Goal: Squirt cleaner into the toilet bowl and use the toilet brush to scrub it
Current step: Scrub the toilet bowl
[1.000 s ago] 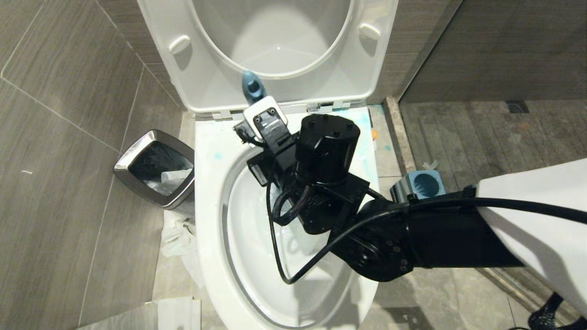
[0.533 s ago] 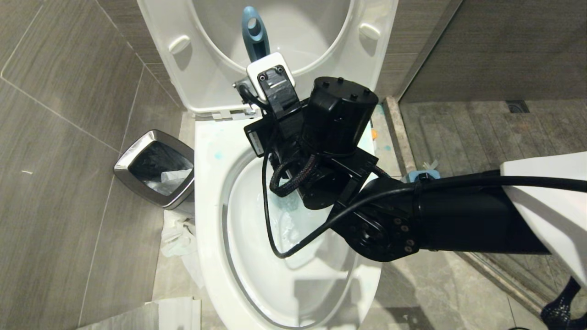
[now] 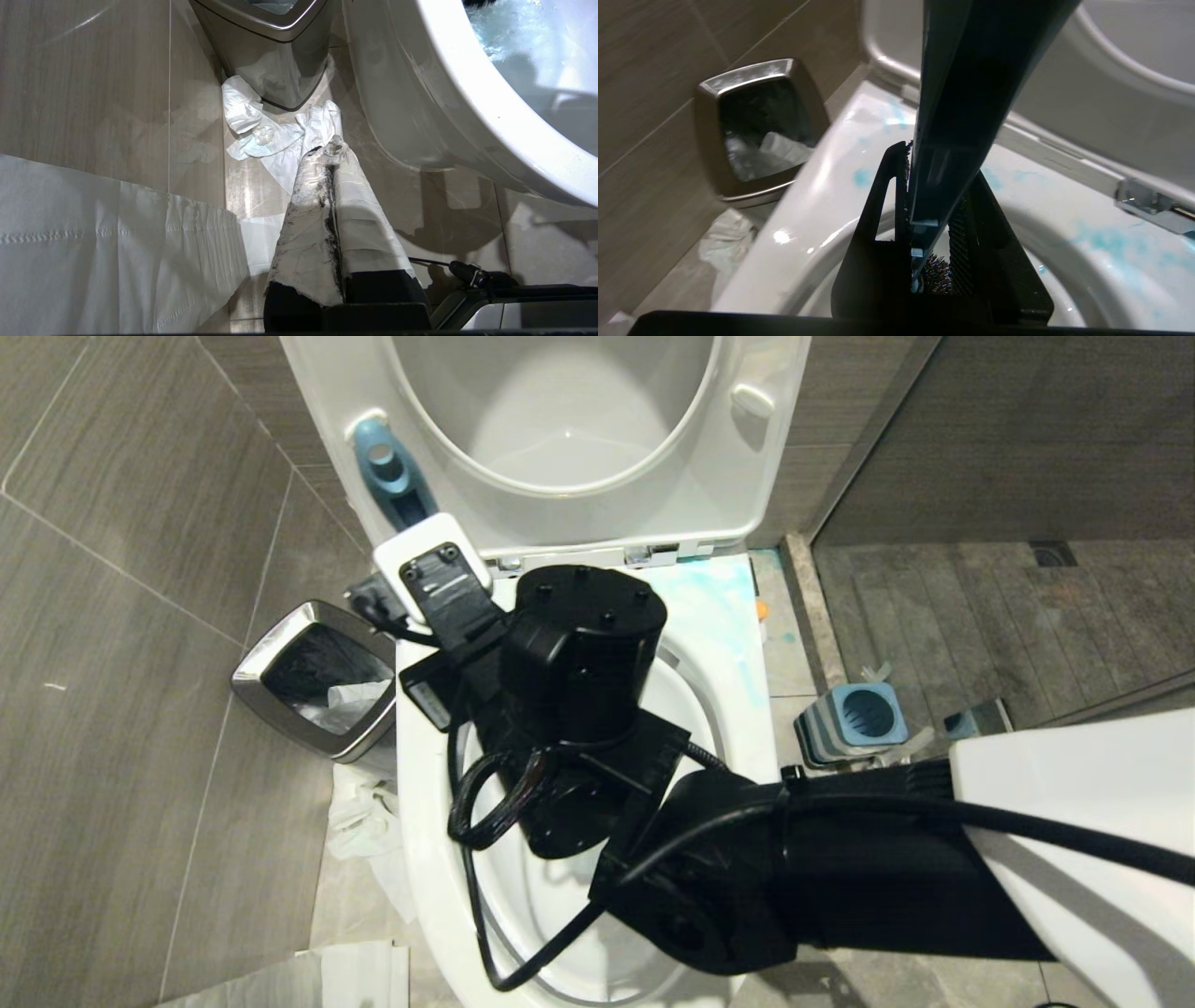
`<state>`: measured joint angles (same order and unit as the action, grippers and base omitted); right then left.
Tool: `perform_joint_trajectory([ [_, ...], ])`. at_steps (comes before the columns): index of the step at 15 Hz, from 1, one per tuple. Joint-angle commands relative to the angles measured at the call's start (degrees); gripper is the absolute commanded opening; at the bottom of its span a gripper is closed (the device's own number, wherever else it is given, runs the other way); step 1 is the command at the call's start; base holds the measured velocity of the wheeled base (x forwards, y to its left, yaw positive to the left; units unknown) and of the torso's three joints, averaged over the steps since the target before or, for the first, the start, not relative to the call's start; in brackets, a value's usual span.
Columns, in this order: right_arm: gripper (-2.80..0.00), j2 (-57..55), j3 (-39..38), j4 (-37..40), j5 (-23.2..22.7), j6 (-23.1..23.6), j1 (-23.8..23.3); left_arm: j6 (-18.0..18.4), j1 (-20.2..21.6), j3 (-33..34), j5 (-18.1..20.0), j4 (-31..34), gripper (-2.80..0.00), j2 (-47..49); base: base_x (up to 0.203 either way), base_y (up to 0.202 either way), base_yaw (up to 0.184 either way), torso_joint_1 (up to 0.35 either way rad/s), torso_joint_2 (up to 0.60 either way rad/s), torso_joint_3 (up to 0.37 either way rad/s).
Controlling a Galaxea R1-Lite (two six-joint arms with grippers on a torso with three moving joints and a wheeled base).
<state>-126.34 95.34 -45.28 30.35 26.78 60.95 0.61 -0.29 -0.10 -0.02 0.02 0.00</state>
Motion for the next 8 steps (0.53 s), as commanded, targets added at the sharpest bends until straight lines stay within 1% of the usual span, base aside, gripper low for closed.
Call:
perform_joint_trajectory([
  [1, -2.8, -0.41, -2.18, -0.19, 1.33, -0.56, 2.97, -0.17, 0.03, 0.01, -0.06, -0.02, -2.8, 0.09, 0.0, 0.0, 0.0, 0.0, 0.0, 0.0],
  [3, -2.8, 0.99, -5.76, -0.2, 3.26, -2.12, 4.96, -0.17, 0.03, 0.01, 0.02, -0.02, -2.8, 0.09, 0.0, 0.0, 0.0, 0.0, 0.0, 0.0],
  [4, -2.8, 2.48, -8.82, -0.23, 3.91, -2.5, 5.54, -0.35, 0.03, 0.01, 0.02, -0.02, -2.8, 0.09, 0.0, 0.0, 0.0, 0.0, 0.0, 0.0],
  [8, -2.8, 11.38, -25.23, -0.43, 4.96, -3.84, 6.32, -0.35, 0.03, 0.01, 0.02, -0.02, -2.8, 0.09, 0.0, 0.0, 0.0, 0.0, 0.0, 0.0],
])
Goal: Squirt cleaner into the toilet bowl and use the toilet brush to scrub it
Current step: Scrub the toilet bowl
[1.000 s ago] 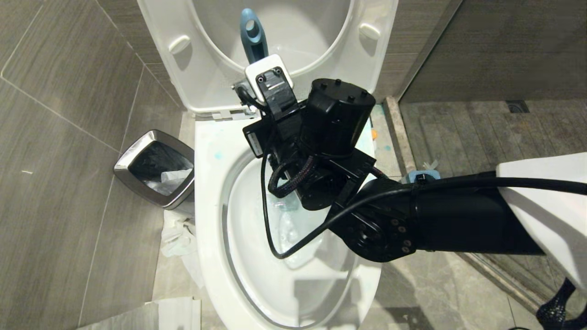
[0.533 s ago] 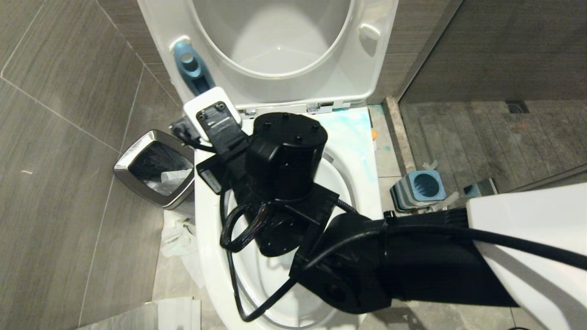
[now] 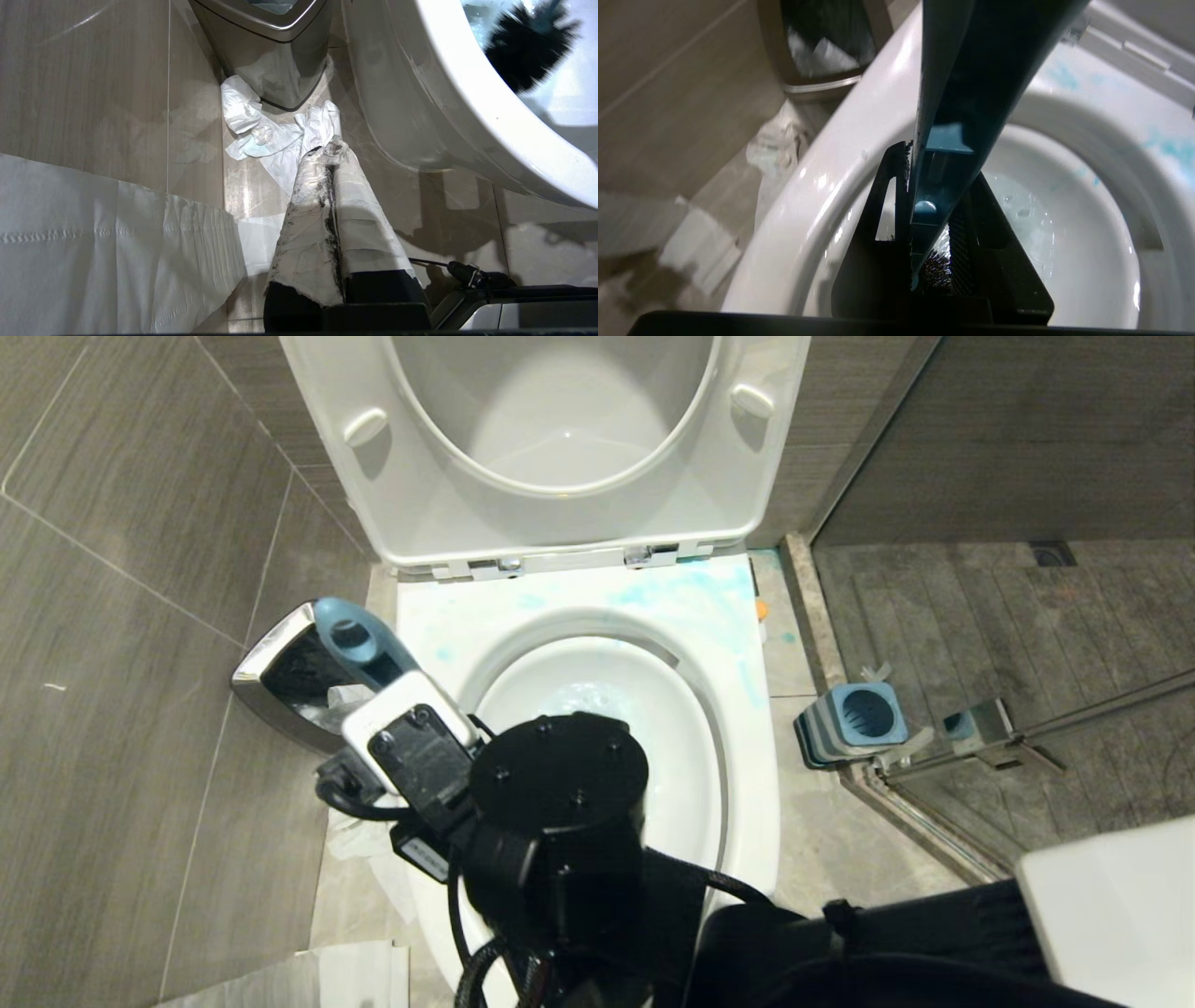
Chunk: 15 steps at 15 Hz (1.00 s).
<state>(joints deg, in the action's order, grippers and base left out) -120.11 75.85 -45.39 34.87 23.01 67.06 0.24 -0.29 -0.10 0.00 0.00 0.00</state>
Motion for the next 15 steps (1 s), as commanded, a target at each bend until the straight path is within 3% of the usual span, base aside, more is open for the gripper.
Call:
perform_joint_trajectory([
  [1, -2.8, 7.96, -8.95, -0.33, 1.1, -0.38, 0.13, 0.02, 0.03, 0.01, 0.0, 0.0, -2.8, 0.09, 0.0, 0.0, 0.0, 0.0, 0.0, 0.0],
  [5, -2.8, 14.62, -12.2, -0.32, 3.77, -0.54, -5.4, 0.02, 0.03, 0.01, 0.0, 0.0, -2.8, 0.09, 0.0, 0.0, 0.0, 0.0, 0.0, 0.0],
  [8, -2.8, 17.72, -12.22, -0.4, 3.89, -0.6, -6.78, 0.02, 0.03, 0.01, 0.0, 0.0, -2.8, 0.09, 0.0, 0.0, 0.0, 0.0, 0.0, 0.0],
  [15, -2.8, 6.8, -5.22, -6.84, -0.51, -0.87, -14.54, 0.11, 0.03, 0.01, 0.0, 0.0, -2.8, 0.09, 0.0, 0.0, 0.0, 0.0, 0.0, 0.0],
])
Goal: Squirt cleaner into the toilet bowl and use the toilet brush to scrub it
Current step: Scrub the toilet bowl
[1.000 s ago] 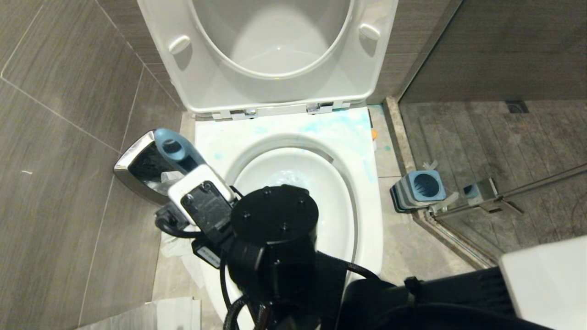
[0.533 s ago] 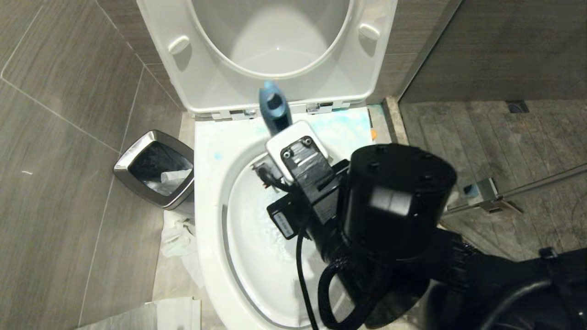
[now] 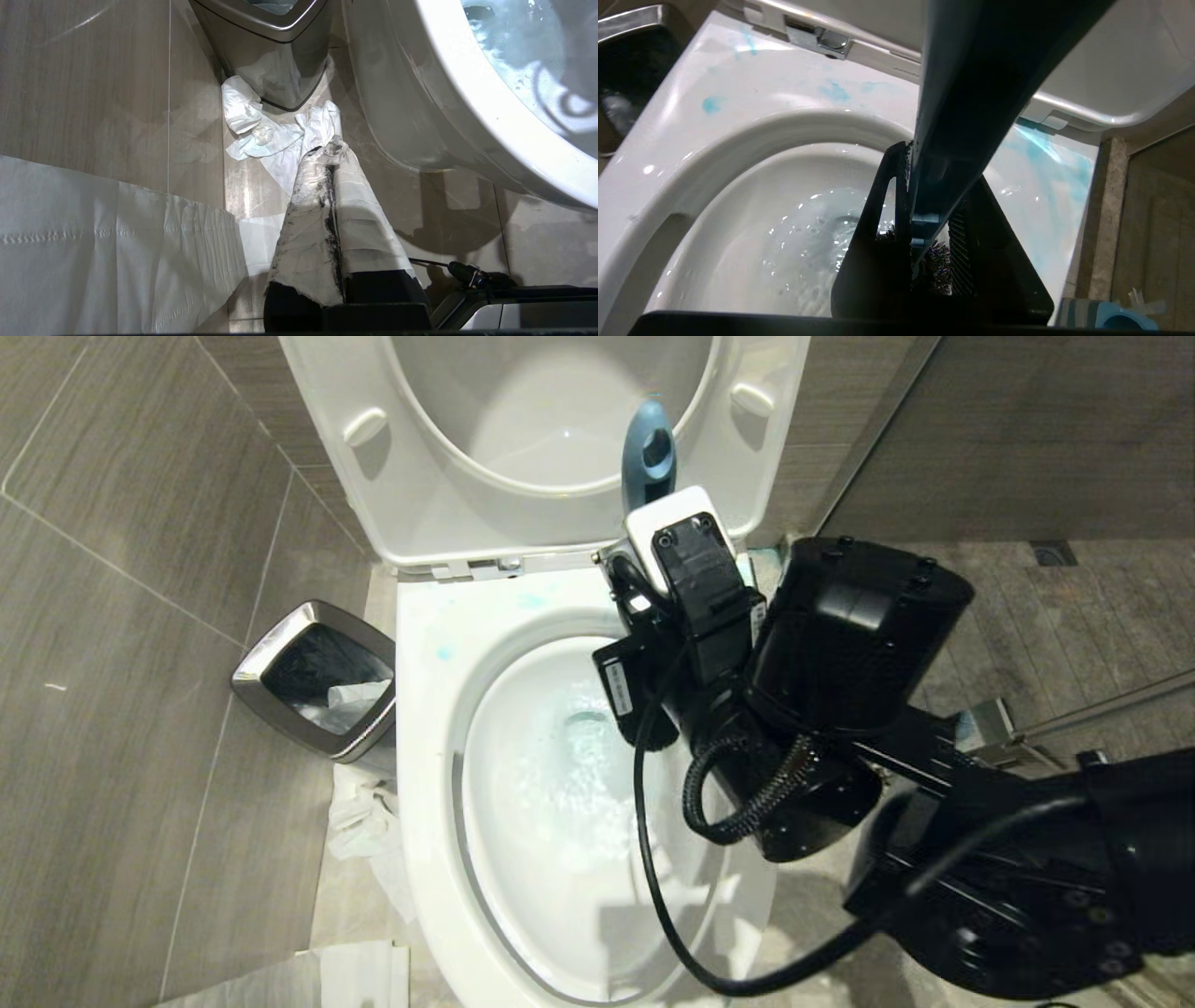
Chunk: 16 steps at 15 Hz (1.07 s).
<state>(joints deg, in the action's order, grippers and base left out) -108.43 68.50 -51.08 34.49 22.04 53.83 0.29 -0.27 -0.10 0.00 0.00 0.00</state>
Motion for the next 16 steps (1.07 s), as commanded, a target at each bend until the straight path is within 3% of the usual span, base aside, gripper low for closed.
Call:
perform_joint_trajectory([
  [1, -2.8, -7.6, 4.17, -2.12, -0.39, -0.15, -1.78, 0.06, 0.0, 0.01, 0.0, 0.0, -2.8, 0.09, 0.0, 0.0, 0.0, 0.0, 0.0, 0.0],
  [6, -2.8, -19.79, 13.11, -3.28, -0.7, -2.58, -2.14, 0.06, 0.0, 0.01, 0.0, 0.0, -2.8, 0.09, 0.0, 0.0, 0.0, 0.0, 0.0, 0.0],
  [11, -2.8, -26.44, 16.53, -3.45, -2.46, -3.41, -2.29, 0.06, 0.0, 0.01, 0.0, 0.0, -2.8, 0.09, 0.0, 0.0, 0.0, 0.0, 0.0, 0.0],
  [13, -2.8, -27.39, 20.01, -3.24, -2.37, -2.9, -2.77, 0.06, 0.0, 0.01, 0.0, 0.0, -2.8, 0.09, 0.0, 0.0, 0.0, 0.0, 0.0, 0.0],
  [16, -2.8, -21.02, 18.96, -1.26, -2.22, -2.49, -2.53, 0.06, 0.0, 0.01, 0.0, 0.0, -2.8, 0.09, 0.0, 0.0, 0.0, 0.0, 0.0, 0.0],
])
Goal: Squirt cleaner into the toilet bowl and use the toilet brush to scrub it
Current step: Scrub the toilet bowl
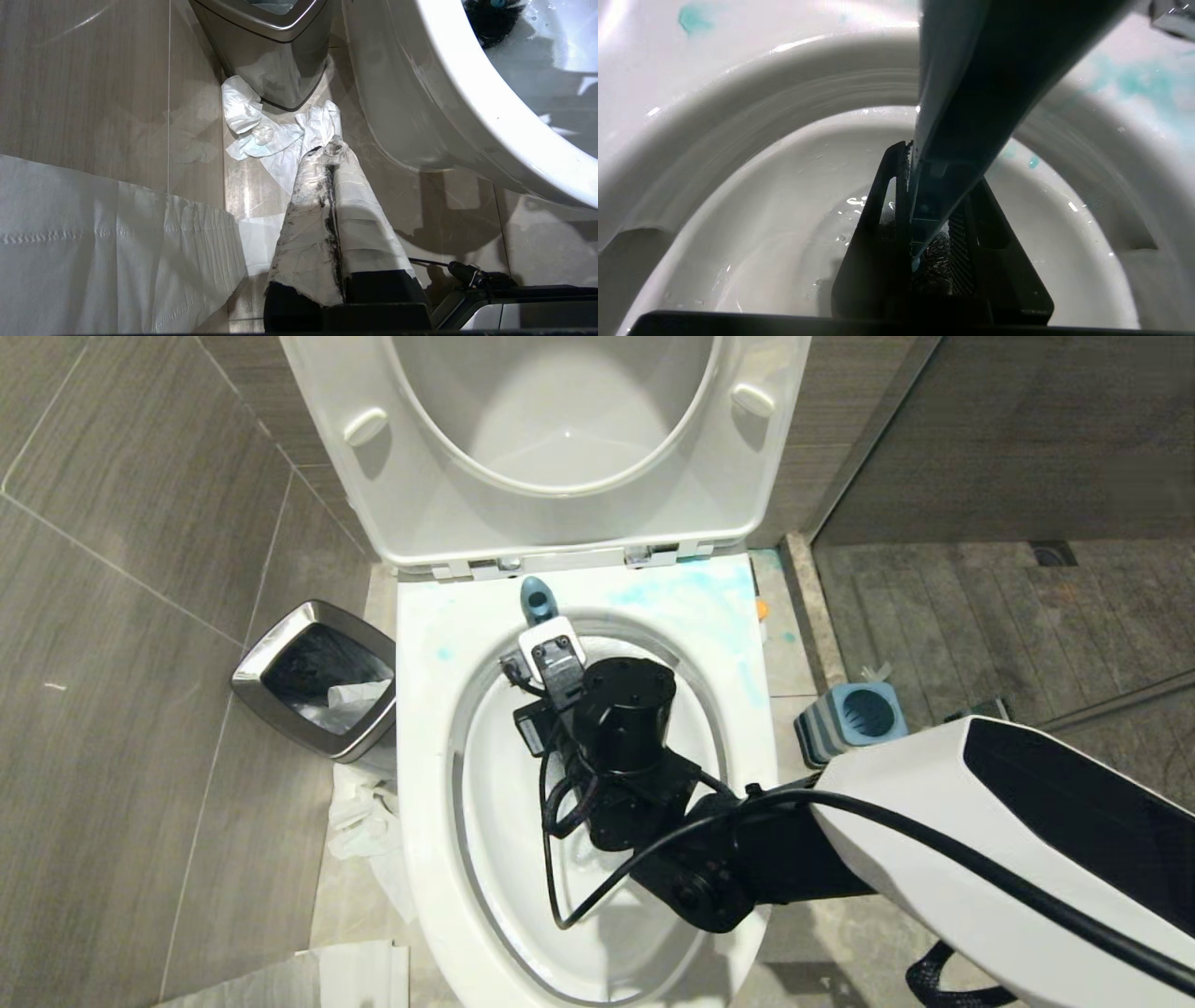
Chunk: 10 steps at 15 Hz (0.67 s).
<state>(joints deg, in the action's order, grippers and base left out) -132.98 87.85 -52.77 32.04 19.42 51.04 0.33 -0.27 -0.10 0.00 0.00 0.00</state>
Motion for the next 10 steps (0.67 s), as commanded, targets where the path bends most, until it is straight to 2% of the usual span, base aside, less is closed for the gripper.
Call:
perform_joint_trajectory([
  [1, -2.8, 6.68, -1.14, 1.88, 0.47, 0.09, 0.81, 0.02, 0.0, 0.01, 0.0, 0.0, -2.8, 0.09, 0.0, 0.0, 0.0, 0.0, 0.0, 0.0],
  [5, -2.8, 16.15, -3.8, 4.58, 1.15, 0.43, 2.67, 0.12, 0.0, 0.01, 0.09, 0.0, -2.8, 0.09, 0.0, 0.0, 0.0, 0.0, 0.0, 0.0],
  [10, -2.8, 17.23, -2.33, 4.52, 0.82, 0.79, 1.78, 0.55, 0.0, 0.01, 0.0, 0.18, -2.8, 0.09, 0.0, 0.0, 0.0, 0.0, 0.0, 0.0],
])
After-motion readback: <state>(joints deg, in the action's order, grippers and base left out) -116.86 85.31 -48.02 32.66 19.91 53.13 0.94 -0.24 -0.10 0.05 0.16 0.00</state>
